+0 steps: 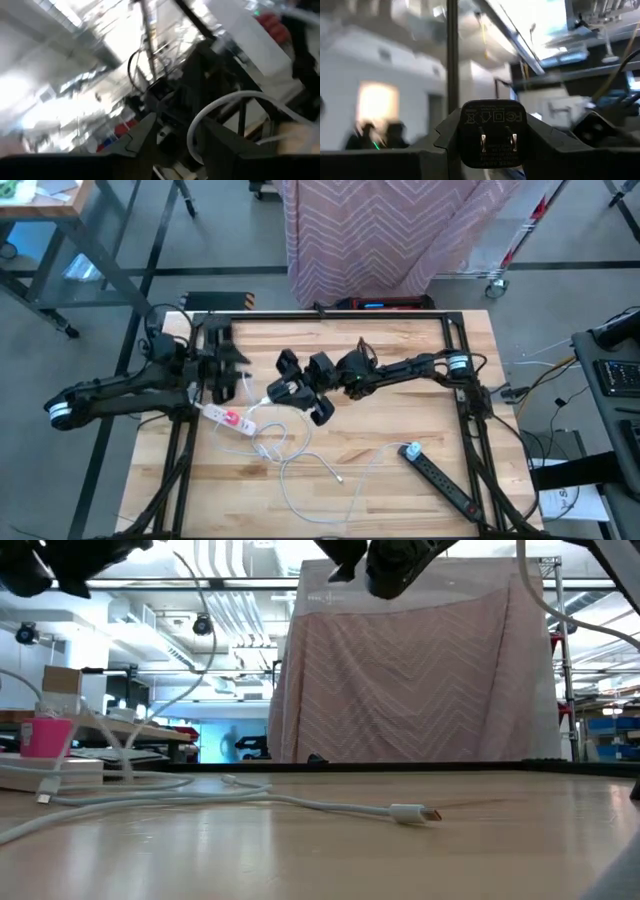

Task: Insert USB
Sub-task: Insert the white USB cable into the black charger adapter

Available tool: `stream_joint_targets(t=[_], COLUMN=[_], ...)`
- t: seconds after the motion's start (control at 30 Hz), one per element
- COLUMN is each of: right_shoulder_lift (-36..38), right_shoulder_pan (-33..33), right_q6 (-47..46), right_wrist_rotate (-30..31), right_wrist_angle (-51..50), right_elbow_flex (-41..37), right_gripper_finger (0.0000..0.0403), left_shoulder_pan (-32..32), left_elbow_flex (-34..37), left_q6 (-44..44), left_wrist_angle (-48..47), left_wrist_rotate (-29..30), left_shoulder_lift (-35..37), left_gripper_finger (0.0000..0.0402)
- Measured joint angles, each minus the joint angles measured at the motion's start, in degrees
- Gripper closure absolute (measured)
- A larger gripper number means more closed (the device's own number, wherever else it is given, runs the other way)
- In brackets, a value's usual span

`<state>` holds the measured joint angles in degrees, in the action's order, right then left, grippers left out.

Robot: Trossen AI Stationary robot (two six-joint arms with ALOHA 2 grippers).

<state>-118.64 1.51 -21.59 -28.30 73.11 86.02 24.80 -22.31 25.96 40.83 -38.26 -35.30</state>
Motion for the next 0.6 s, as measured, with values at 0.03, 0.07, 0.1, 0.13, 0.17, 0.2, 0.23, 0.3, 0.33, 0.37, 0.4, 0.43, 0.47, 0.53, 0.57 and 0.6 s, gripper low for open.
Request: stream_joint_targets(t=[0.03,0.07,0.1,0.13,0.17,0.2,0.23,0.3,0.33,0.37,0.4,0.43,0.47,0.53,0.57,0.6], right_shoulder_lift=[1.2,2.55,4.11,5.98,7.48,9.28,11.09,13.68,14.76,15.38,15.96,16.41,16.52,16.64,16.64,16.51], right_shoulder_pan=[0.34,0.55,0.65,0.69,0.62,0.29,-0.25,-1.57,-2.26,-3.02,-3.79,-4.49,-5.08,-6.15,-6.56,-7.01], right_q6=[3.16,6.78,11.51,16.59,22.57,28.52,34.12,44.01,47.85,51.34,54.43,56.93,59.56,63.87,65.79,67.66], right_wrist_rotate=[-0.56,-0.51,-0.38,-0.25,0.7,3.06,5.76,12.62,15.55,18.41,21.12,23.38,25.33,29.23,31.22,32.98], right_wrist_angle=[-3.16,-7.44,-12.47,-18.64,-25.37,-31.97,-38.52,-46.31,-48.84,-49.98,-51.01,-52.08,-52.72,-54.47,-55.3,-55.91], right_elbow_flex=[-0.32,-0.69,-1.06,-1.47,-1.55,-1.55,-1.57,-1.57,-1.57,-1.57,-1.58,-1.6,-1.62,-1.62,-1.63,-1.66], right_gripper_finger=[0.0273,0.0273,0.0273,0.0273,0.0273,0.0273,0.0273,0.0273,0.0273,0.0273,0.0273,0.0273,0.0273,0.0273,0.0273,0.0273], left_shoulder_pan=[0.0,0.0,0.03,0.09,0.09,0.09,0.09,0.12,0.12,0.11,0.08,0.07,0.04,0.0,0.0,-0.02], left_elbow_flex=[0.16,0.2,0.22,0.02,-0.59,-1.56,-2.71,-5.85,-7.74,-9.74,-11.79,-13.56,-14.84,-16.5,-17.1,-17.63], left_q6=[-2.86,-6.07,-8.96,-11.37,-13.82,-17.16,-21.68,-30.21,-32.34,-33.08,-33.35,-34.34,-36.05,-39.69,-41.4,-43.08], left_wrist_angle=[-0.51,-1.26,-2.01,-2.76,-3.93,-5.49,-7.9,-16.76,-22.56,-28.2,-32.93,-36.83,-39.94,-43.06,-43.41,-43.42], left_wrist_rotate=[1.46,1.89,1.96,2.14,2.71,3.61,4.99,6.48,6.74,6.57,6.39,6.3,6.15,3.76,2.19,0.13], left_shoulder_lift=[0.59,1.19,1.62,1.84,1.96,2.0,2.06,1.92,1.68,1.23,0.48,-0.28,-1.13,-2.87,-3.61,-4.32], left_gripper_finger=[0.0282,0.0283,0.0283,0.0283,0.0282,0.028,0.0278,0.0273,0.027,0.0268,0.0265,0.0263,0.026,0.0254,0.025,0.0247])
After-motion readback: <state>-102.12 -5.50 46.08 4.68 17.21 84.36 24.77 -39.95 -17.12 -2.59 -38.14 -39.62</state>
